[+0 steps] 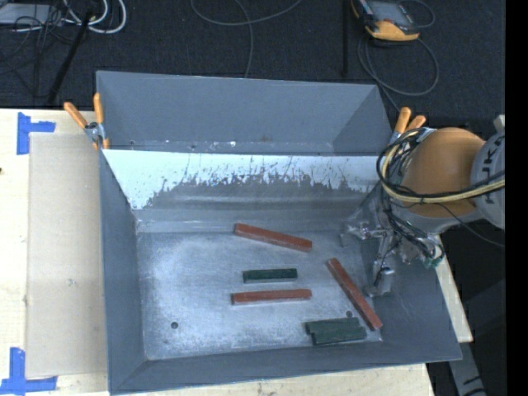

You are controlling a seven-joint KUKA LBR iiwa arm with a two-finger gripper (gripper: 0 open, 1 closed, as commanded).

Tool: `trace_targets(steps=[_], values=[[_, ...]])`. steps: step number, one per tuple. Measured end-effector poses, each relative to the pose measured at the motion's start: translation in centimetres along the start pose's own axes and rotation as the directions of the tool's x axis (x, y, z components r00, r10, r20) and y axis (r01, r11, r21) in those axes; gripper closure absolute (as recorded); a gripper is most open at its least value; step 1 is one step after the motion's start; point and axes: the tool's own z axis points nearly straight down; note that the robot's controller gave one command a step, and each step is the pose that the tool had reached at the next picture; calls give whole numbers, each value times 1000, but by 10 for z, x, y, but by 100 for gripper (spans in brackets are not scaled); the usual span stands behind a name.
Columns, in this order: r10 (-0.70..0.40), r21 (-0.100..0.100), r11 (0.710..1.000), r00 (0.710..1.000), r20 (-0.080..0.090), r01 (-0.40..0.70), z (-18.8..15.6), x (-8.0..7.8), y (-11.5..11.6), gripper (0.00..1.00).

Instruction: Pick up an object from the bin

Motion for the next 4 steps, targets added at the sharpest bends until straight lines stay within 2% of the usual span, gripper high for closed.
trace_targets(steps=[1,2,3,4], values=[[93,-3,996,996,4,-93,-1,-10,65,0],[59,1,998,998,11,-59,-18,-52,96,0],[-105,2,995,994,6,105,-1,-66,105,0],[-103,2,995,995,6,103,-2,-66,105,100]])
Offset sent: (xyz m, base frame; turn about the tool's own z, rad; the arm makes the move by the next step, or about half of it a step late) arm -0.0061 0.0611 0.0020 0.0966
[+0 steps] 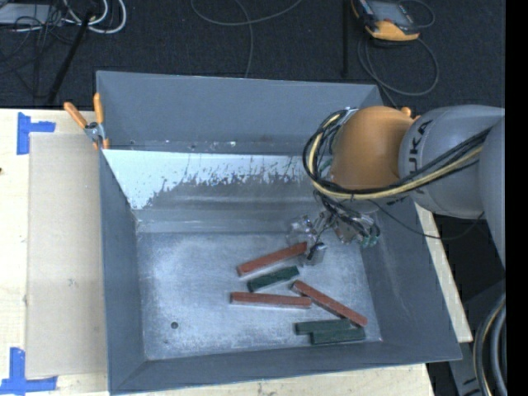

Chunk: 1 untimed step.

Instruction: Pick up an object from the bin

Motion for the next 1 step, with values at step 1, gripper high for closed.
trace_targets(steps=[1], values=[[-380,5,925,925,4,380,-181,27,4,100]])
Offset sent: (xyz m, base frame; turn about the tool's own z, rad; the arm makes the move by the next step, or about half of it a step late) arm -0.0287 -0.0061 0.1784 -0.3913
